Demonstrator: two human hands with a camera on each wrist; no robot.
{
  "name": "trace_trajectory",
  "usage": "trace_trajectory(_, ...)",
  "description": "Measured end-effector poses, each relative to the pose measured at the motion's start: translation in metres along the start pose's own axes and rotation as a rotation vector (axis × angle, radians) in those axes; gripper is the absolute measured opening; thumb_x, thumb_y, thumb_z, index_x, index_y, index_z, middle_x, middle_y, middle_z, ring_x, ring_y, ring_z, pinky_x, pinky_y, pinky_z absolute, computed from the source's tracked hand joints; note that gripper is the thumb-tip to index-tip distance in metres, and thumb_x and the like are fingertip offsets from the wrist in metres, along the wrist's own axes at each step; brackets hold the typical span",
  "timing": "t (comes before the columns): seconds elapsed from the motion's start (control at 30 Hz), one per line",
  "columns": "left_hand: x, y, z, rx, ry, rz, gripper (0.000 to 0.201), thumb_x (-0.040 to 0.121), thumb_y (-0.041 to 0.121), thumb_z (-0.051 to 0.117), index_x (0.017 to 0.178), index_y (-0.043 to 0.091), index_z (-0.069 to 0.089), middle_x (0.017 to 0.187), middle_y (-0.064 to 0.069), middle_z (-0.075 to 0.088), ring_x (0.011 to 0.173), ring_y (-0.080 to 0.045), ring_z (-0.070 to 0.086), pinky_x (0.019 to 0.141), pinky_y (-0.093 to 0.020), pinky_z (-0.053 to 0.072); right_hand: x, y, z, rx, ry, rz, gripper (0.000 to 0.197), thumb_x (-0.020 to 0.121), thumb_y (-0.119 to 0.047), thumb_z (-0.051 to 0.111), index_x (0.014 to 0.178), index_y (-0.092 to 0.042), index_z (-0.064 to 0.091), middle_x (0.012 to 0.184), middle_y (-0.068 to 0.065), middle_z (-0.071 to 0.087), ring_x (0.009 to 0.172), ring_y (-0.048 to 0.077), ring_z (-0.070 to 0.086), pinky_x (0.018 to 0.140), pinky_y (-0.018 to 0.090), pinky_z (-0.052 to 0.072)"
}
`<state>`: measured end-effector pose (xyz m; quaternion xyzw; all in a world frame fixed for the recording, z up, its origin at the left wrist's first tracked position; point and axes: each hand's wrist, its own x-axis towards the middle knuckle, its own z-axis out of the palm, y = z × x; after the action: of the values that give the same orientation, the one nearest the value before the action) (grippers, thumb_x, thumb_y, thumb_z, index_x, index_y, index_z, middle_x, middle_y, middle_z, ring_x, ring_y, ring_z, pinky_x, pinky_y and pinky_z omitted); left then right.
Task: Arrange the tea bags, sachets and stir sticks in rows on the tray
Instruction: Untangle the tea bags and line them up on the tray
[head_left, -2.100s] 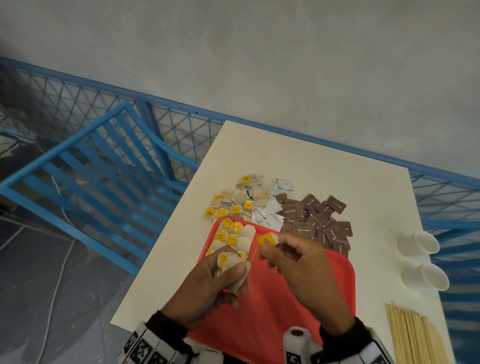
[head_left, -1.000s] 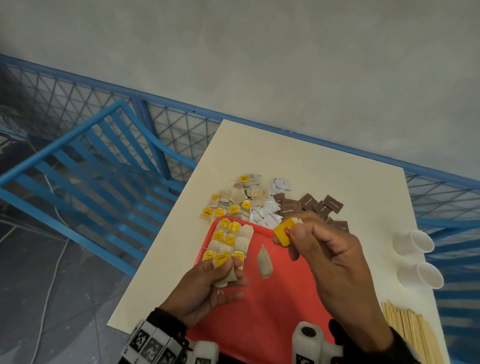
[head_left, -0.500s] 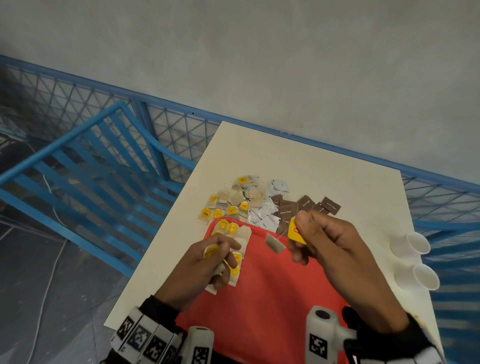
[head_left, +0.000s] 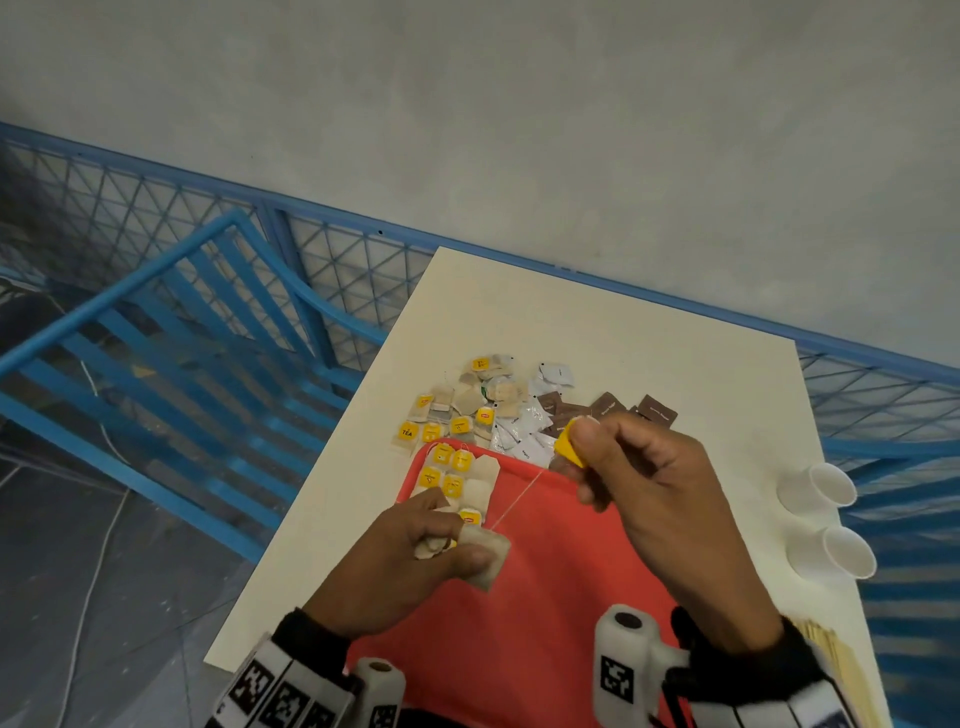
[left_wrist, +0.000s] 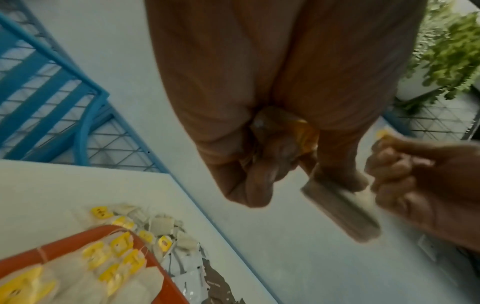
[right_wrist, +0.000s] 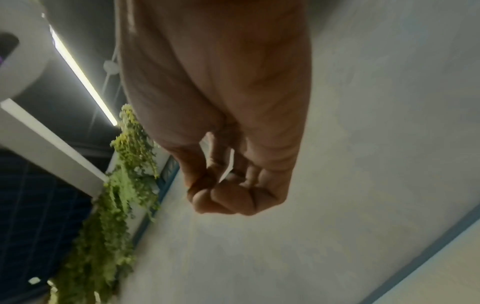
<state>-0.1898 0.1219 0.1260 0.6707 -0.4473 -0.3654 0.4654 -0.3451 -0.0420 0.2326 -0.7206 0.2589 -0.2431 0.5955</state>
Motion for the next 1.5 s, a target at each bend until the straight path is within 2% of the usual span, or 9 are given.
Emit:
trace_trajectory(0.1,-0.004,-0.008,0.001,-0.047,0.025,-0.05,0.027,0.078,0.054,0.072,0.078,0.028,0.081,0.086,-0.003,0.057,0.078,-0.01,0.057,0.071,-0.024,0.046,0.002,0.024,-0.006,-0.011,0.157,0.076,0.019,0.081,-0.028,0.073,0.075,-0.01,0.074,0.057,0.005,0.062,0.052,0.011,0.053,0.054,0.019,0.045)
trace_trajectory(0.2,-0.007,-0.018,0.005,-0.191,0.085,-0.205,0.032,0.075,0.052,0.078,0.079,0.021,0.081,0.077,-0.015,0.068,0.059,-0.01,0.054,0.058,-0.025,0.042,0.001,0.053,-0.002,0.067,0.179,0.239,0.012,0.074,-0.021,0.081,0.079,-0.011,0.076,0.058,0.006,0.065,0.05,0.013,0.053,0.048,0.021,0.044)
trace_trajectory(0.5,-0.008,-0.023,0.016,-0.238,0.033,-0.432,0.036,0.094,0.027,0.067,0.087,-0.009,0.069,0.065,-0.007,0.05,0.056,-0.013,0.043,0.054,-0.031,0.041,-0.016,0.1,0.057,0.053,-0.223,0.472,0.01,0.089,0.0,0.066,0.088,-0.009,0.072,0.061,0.007,0.064,0.048,0.007,0.058,0.051,0.017,0.046)
trace_trajectory(0.67,-0.01,-0.018,0.009,-0.305,0.039,-0.498,0.017,0.086,0.004,0.061,0.092,0.0,0.077,0.051,0.008,0.05,0.047,-0.006,0.042,0.051,-0.028,0.04,-0.011,0.102,0.062,-0.053,-0.219,0.407,0.014,0.084,0.0,0.071,0.084,-0.013,0.069,0.058,-0.001,0.062,0.046,0.006,0.057,0.052,0.018,0.043)
trace_trajectory(0.8,-0.013,-0.023,0.003,-0.319,0.021,-0.462,0.029,0.084,0.025,0.073,0.091,-0.003,0.073,0.068,-0.015,0.056,0.058,-0.019,0.045,0.052,-0.029,0.042,-0.008,0.107,0.064,-0.12,-0.215,0.361,0.021,0.079,-0.004,0.077,0.088,-0.014,0.06,0.056,-0.004,0.061,0.047,0.002,0.053,0.051,0.019,0.04)
trace_trajectory(0.93,-0.015,-0.026,-0.001,-0.303,0.06,-0.389,0.013,0.092,0.017,0.069,0.095,0.009,0.079,0.092,-0.033,0.065,0.066,-0.022,0.05,0.05,-0.026,0.044,-0.009,0.112,0.072,-0.118,-0.148,0.356,0.025,0.076,-0.017,0.083,0.09,-0.02,0.063,0.057,-0.008,0.059,0.05,0.002,0.05,0.053,0.02,0.039)
trace_trajectory(1.13,-0.014,-0.034,-0.01,-0.239,0.103,-0.306,0.012,0.09,0.013,0.071,0.101,0.013,0.074,0.083,-0.016,0.071,0.06,-0.013,0.057,0.052,-0.025,0.046,-0.011,0.117,0.077,0.014,-0.241,0.45,0.009,0.081,-0.017,0.079,0.075,-0.013,0.075,0.064,-0.002,0.069,0.056,0.005,0.055,0.056,0.017,0.041)
trace_trajectory(1.3,-0.018,-0.039,-0.02,-0.27,0.214,-0.363,0.011,0.094,0.017,0.065,0.102,0.016,0.073,0.083,-0.007,0.076,0.062,-0.001,0.061,0.059,-0.016,0.044,-0.005,0.132,0.075,0.052,-0.131,0.449,0.015,0.086,-0.014,0.073,0.085,0.001,0.07,0.056,-0.001,0.061,0.047,0.003,0.047,0.05,0.013,0.036)
trace_trajectory(1.5,-0.035,-0.059,-0.041,-0.35,0.197,-0.532,0.012,0.094,0.021,0.066,0.095,0.019,0.077,0.083,-0.008,0.075,0.069,-0.018,0.052,0.053,-0.027,0.042,-0.024,0.19,0.084,-0.061,-0.075,0.564,0.025,0.089,-0.017,0.072,0.082,0.006,0.068,0.054,0.0,0.058,0.046,0.004,0.044,0.048,0.017,0.035)
